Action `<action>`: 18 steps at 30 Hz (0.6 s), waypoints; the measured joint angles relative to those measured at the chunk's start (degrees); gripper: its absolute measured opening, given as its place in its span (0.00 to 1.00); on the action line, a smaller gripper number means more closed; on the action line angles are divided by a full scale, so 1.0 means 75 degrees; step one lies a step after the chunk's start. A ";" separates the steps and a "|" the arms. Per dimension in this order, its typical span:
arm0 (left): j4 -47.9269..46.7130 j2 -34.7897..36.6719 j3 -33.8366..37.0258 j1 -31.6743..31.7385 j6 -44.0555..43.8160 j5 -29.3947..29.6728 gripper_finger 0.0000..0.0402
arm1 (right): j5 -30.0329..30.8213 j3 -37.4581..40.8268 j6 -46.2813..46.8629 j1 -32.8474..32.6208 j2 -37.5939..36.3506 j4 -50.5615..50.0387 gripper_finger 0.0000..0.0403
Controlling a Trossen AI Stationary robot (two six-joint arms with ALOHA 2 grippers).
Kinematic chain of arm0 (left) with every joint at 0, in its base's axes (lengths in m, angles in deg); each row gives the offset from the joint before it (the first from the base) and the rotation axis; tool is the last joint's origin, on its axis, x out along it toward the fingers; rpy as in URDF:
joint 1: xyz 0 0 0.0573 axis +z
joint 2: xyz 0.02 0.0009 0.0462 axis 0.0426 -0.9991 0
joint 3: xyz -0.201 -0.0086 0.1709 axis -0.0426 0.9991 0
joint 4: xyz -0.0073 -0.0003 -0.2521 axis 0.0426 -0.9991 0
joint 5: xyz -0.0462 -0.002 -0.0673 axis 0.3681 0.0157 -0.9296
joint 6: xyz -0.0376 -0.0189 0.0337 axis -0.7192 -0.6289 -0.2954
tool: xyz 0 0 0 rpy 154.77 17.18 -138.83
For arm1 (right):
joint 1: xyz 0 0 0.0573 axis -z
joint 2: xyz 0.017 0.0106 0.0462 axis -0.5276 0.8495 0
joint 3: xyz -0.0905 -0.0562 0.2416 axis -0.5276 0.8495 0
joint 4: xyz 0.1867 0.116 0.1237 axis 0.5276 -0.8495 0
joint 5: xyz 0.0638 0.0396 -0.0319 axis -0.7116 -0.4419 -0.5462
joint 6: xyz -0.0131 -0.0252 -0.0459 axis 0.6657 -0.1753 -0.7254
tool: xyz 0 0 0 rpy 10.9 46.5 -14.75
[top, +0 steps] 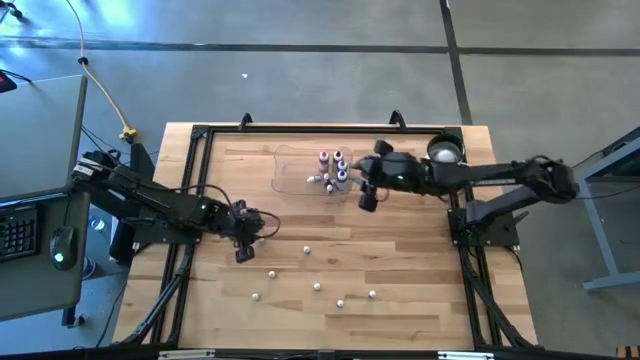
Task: Pick & Place food coloring
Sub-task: Put the small black food coloring bottle into the transparent bin
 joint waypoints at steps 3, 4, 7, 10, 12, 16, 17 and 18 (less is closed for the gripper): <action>0.0230 0.0000 0.0009 0.0002 0.0005 0.0017 0.25 | 0.0010 0.0665 -0.0381 -0.0048 -0.0548 0.1353 0.34; 0.0307 -0.0014 0.0009 0.0002 0.0008 0.0037 0.25 | 0.0012 0.0817 -0.0398 -0.0048 -0.0733 0.1622 0.34; 0.0479 -0.0166 0.0009 0.0002 0.0013 0.0043 0.25 | 0.0018 0.1083 -0.0329 -0.0048 -0.1169 0.1925 0.34; 0.0529 -0.0396 0.0006 0.0002 0.0004 -0.0030 0.25 | 0.0018 0.1207 -0.0320 -0.0048 -0.1544 0.1960 0.34; 0.0503 -0.0619 0.0015 0.0002 0.0002 -0.0101 0.25 | 0.0016 0.1233 -0.0180 -0.0056 -0.1694 0.1937 0.34; 0.0567 -0.1073 0.0015 0.0002 -0.0001 -0.0109 0.25 | 0.0015 0.1248 0.0066 -0.0054 -0.1771 0.1893 0.34; 0.0611 -0.1178 0.0012 0.0002 0.0002 -0.0112 0.25 | 0.0015 0.1248 0.0058 -0.0055 -0.1776 0.1900 0.34; 0.0651 -0.1289 0.0012 0.0002 0.0002 -0.0112 0.25 | 0.0015 0.1248 0.0041 -0.0055 -0.1778 0.1902 0.34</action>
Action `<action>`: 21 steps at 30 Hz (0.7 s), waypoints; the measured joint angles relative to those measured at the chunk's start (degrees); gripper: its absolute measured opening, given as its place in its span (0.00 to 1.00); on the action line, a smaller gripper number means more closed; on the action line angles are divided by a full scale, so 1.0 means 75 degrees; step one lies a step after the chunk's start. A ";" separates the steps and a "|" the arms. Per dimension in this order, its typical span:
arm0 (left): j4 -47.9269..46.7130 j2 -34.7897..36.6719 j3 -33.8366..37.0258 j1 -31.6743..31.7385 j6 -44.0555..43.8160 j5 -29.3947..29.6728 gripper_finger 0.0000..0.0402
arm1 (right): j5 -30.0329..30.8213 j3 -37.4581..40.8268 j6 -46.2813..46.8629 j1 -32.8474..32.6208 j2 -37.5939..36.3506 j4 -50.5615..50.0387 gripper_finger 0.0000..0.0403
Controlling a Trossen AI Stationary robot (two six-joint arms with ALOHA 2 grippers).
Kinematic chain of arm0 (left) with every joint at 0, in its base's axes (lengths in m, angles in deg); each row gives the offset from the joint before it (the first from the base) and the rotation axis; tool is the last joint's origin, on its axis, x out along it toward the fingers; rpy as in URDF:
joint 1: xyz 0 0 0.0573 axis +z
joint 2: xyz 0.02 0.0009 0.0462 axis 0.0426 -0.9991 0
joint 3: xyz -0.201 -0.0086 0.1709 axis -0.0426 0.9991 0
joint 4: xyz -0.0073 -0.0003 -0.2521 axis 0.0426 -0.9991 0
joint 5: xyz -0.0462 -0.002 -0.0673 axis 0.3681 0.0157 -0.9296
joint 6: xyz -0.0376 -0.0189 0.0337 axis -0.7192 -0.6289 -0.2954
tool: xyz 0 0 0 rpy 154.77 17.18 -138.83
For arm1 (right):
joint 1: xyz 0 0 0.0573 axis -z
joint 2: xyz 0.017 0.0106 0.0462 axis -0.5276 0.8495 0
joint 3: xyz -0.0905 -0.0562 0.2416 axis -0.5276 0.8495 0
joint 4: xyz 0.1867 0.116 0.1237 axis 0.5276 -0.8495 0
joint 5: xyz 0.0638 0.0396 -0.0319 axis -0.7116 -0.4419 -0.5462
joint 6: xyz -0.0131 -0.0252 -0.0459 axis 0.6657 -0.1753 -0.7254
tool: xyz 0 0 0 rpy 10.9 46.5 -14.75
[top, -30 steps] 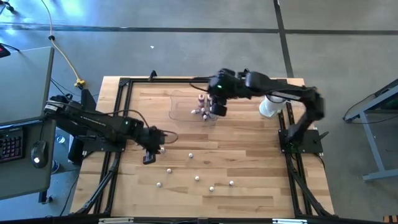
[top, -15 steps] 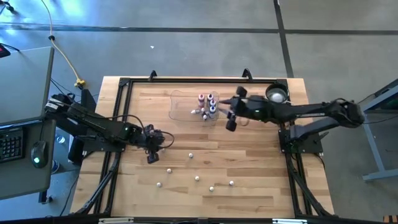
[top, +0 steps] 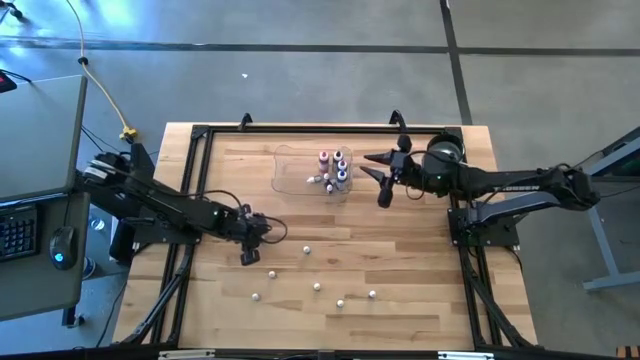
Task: Pick & Place food coloring
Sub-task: Put the small black food coloring bottle into the transparent bin
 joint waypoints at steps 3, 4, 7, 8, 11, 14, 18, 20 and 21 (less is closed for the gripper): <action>0.0126 -0.0179 -0.0001 0.0000 0.0006 -0.0003 0.25 | 0.0000 0.0000 -0.0003 -0.0001 0.0003 -0.0049 0.34; 0.0146 -0.0204 -0.0003 0.0000 0.0006 -0.0003 0.25 | 0.0000 0.0000 0.0008 0.0001 0.0003 -0.0041 0.34; 0.0152 -0.0218 -0.0003 0.0000 0.0006 0.0009 0.25 | 0.0000 0.0000 0.0018 0.0001 0.0003 -0.0040 0.34; 0.0190 -0.0220 -0.0003 0.0000 0.0009 0.0009 0.25 | 0.0000 0.0000 0.0020 0.0001 0.0005 -0.0047 0.34; 0.0446 -0.0220 0.0003 0.0000 0.0043 0.0018 0.25 | -0.0001 0.0000 0.0021 0.0001 0.0006 -0.0041 0.34; 0.0504 -0.0220 0.0003 0.0000 0.0064 0.0032 0.24 | 0.0000 0.0000 0.0021 0.0001 0.0006 -0.0044 0.34; 0.0504 -0.0220 0.0003 0.0000 0.0070 0.0035 0.19 | -0.0003 0.0000 0.0023 0.0001 0.0006 -0.0043 0.34; 0.0503 -0.0220 -0.0015 0.0000 0.0081 0.0104 0.16 | -0.0003 0.0000 0.0023 0.0001 0.0006 -0.0041 0.34; 0.0502 -0.0220 -0.0048 0.0000 0.0087 0.0233 0.15 | -0.0003 0.0000 0.0023 0.0001 0.0006 -0.0038 0.34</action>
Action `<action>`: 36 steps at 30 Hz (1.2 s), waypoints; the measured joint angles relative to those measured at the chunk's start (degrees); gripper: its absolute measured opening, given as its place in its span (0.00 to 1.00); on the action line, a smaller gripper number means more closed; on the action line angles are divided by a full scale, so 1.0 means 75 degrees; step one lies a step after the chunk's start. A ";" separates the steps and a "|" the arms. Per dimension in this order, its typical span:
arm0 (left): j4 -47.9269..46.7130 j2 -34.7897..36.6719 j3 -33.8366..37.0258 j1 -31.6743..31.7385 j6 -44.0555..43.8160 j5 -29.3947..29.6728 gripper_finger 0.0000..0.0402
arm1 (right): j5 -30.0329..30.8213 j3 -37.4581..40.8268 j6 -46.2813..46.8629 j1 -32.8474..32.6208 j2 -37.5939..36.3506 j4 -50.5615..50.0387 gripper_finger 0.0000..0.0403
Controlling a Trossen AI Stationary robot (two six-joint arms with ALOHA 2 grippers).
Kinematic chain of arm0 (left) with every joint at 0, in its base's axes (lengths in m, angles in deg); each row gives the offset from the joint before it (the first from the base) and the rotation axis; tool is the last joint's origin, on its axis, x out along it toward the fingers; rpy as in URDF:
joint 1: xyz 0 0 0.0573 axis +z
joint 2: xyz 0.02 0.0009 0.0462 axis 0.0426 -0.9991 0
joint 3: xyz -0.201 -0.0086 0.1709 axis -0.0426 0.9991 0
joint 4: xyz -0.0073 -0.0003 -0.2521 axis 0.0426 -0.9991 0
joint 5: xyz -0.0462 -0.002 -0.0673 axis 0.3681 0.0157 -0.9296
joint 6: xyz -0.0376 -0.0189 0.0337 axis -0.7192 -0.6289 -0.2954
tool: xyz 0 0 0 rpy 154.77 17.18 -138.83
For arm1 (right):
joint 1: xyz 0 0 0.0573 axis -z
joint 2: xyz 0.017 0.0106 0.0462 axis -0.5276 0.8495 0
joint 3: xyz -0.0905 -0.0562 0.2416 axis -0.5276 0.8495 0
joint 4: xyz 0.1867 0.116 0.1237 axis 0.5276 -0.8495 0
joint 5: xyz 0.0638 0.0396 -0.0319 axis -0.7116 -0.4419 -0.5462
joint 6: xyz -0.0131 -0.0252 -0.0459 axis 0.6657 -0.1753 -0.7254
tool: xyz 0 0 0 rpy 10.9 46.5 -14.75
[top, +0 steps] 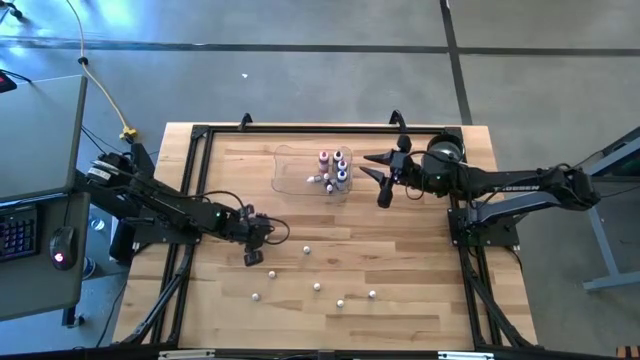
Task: Pick & Place food coloring
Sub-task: Put the small black food coloring bottle into the transparent bin
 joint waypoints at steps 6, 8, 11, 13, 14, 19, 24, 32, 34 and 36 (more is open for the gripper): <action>-0.0001 0.0000 -0.0716 0.0157 0.0800 0.1205 0.18 | 0.0000 -0.0003 0.0003 0.0000 0.0003 0.0050 0.34; 0.0003 0.0000 -0.1144 0.0429 0.1204 0.1204 0.18 | 0.0000 -0.0003 0.0003 0.0000 0.0003 0.0050 0.34; 0.0009 0.0000 -0.1821 0.1026 0.2035 0.1127 0.18 | 0.0000 -0.0003 0.0003 0.0000 0.0003 0.0050 0.34; -0.0004 0.0000 -0.2240 0.1522 0.2643 0.1008 0.18 | -0.0018 -0.0003 0.0003 0.0000 0.0003 0.0050 0.34; -0.0033 0.0000 -0.2456 0.1809 0.2881 0.0849 0.18 | -0.0053 -0.0003 0.0004 0.0000 0.0003 0.0046 0.34; -0.0059 0.0000 -0.3174 0.3573 0.3211 -0.0619 0.18 | -0.0513 -0.0003 0.0009 0.0000 0.0003 0.0008 0.34; -0.0177 -0.0506 -0.3243 0.5093 0.3117 -0.1926 0.18 | -0.0624 -0.0006 0.0009 0.0000 0.0003 0.0006 0.34; 0.0059 -0.2108 -0.3412 0.5817 0.3795 -0.2301 0.18 | -0.0626 -0.0009 0.0012 0.0000 0.0003 0.0008 0.34; 0.0047 -0.2451 -0.3582 0.5820 0.3947 -0.2287 0.18 | -0.0624 -0.0009 0.0012 0.0000 0.0003 0.0004 0.34; -0.0034 -0.2791 -0.3805 0.5808 0.4173 -0.2253 0.18 | -0.0626 -0.0009 0.0012 0.0000 0.0003 -0.0005 0.34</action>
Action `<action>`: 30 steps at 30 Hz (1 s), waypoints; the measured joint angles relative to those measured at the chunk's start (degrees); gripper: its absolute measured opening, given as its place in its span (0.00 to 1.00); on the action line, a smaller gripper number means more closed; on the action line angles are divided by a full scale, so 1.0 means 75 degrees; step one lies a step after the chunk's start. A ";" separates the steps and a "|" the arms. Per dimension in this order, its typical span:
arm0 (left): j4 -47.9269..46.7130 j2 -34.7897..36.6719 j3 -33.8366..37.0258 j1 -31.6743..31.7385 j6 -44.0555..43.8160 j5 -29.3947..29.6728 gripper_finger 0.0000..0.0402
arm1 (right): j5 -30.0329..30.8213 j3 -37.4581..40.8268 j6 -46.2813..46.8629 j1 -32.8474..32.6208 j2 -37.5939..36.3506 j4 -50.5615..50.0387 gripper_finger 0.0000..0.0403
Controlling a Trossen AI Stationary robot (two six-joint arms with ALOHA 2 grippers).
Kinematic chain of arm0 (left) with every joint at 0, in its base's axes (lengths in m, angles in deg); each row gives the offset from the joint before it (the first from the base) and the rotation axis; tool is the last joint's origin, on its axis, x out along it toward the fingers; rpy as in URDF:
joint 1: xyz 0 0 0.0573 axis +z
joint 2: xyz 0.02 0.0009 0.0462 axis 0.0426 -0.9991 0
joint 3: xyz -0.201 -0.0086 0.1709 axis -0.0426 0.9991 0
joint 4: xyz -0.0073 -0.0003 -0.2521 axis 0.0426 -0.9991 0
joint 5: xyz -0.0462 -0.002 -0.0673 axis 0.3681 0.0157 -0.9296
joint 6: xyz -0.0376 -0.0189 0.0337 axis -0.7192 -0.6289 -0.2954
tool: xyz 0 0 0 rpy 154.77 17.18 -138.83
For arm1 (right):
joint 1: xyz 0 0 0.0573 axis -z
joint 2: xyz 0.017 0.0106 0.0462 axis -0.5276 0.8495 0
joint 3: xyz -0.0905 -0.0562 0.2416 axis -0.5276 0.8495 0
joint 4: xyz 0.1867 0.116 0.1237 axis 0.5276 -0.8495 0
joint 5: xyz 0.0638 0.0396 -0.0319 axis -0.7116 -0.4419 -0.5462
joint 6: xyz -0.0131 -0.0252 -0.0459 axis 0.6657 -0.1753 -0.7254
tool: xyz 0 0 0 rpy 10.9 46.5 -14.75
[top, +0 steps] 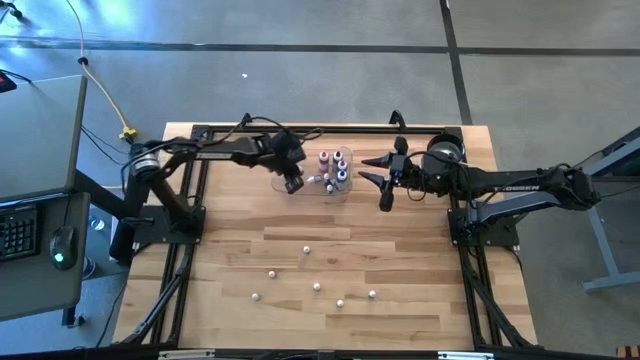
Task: Pick & Place food coloring
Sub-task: Put the small black food coloring bottle into the transparent bin
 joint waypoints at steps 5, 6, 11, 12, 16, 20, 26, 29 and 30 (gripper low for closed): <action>-0.0344 -0.0747 -0.0654 -0.0003 0.0267 0.0101 0.18 | 0.0002 0.0000 0.0000 0.0000 0.0000 0.0005 0.34; -0.0399 -0.0862 -0.0779 -0.0003 0.0274 0.0123 0.18 | 0.0002 0.0000 0.0000 0.0000 0.0000 -0.0001 0.34; -0.0945 -0.1369 -0.1408 -0.0006 0.0477 0.0637 0.18 | 0.0002 0.0000 0.0000 0.0000 0.0000 -0.0001 0.34; -0.1050 -0.1453 -0.1538 -0.0009 0.0556 0.0710 0.18 | 0.0002 0.0000 0.0000 0.0000 0.0000 -0.0004 0.34; -0.1410 -0.1582 -0.1895 0.0000 0.0572 0.0571 0.24 | 0.0001 0.0000 0.0000 0.0000 0.0000 -0.0009 0.34; -0.1469 -0.1586 -0.2051 -0.0006 0.0572 0.0534 0.33 | 0.0002 0.0000 -0.0002 0.0000 0.0000 -0.0010 0.34; -0.2435 -0.1583 -0.2865 -0.0006 0.0571 -0.0337 0.38 | 0.0090 0.0000 0.0091 -0.0003 0.0000 -0.0129 0.34; -0.3516 -0.1583 -0.3571 -0.0012 0.0596 -0.0407 0.38 | 0.0579 0.0000 0.0474 0.0000 0.0000 -0.0278 0.34; -0.3846 -0.1583 -0.3829 -0.0012 0.0604 -0.0390 0.38 | 0.0688 0.0000 0.0493 0.0002 0.0000 -0.0422 0.34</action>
